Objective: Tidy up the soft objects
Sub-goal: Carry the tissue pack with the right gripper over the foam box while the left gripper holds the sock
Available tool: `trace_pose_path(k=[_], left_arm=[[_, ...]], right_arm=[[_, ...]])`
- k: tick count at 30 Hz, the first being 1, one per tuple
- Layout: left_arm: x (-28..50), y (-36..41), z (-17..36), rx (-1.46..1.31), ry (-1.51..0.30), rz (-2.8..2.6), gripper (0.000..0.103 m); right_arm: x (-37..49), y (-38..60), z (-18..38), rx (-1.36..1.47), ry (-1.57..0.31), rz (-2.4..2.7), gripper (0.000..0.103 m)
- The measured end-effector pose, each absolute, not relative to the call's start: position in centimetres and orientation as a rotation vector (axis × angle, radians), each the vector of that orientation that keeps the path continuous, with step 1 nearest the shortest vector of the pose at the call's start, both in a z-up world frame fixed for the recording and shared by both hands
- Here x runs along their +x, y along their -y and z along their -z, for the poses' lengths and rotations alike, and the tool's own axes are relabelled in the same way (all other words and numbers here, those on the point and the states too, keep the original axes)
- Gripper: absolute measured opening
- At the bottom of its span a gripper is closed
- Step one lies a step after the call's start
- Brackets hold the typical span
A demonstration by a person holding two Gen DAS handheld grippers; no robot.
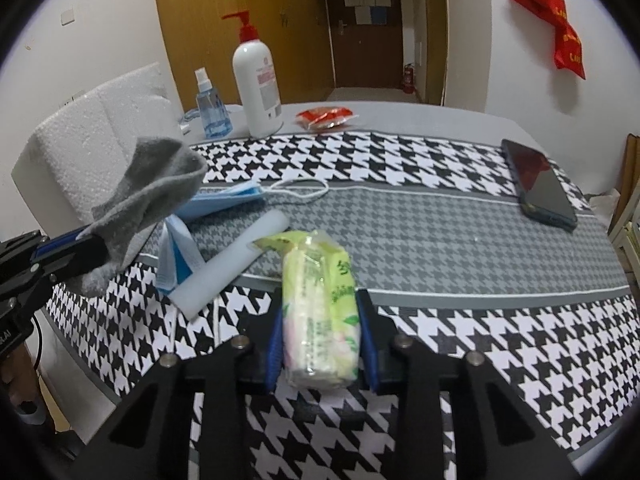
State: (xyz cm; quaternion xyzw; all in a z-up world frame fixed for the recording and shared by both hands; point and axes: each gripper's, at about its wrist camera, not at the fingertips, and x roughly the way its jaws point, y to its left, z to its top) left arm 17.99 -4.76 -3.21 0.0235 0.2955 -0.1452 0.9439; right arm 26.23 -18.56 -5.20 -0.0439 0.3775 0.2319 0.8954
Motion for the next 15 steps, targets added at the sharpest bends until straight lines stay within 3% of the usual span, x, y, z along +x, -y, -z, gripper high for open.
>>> trace_pose_path(k=[15], left_arm=[[14.8, 4.3, 0.9, 0.057, -0.535, 0.291, 0.01]], right_arm=[[22.2, 19.2, 1.4, -0.08, -0.665, -0.481, 0.037]])
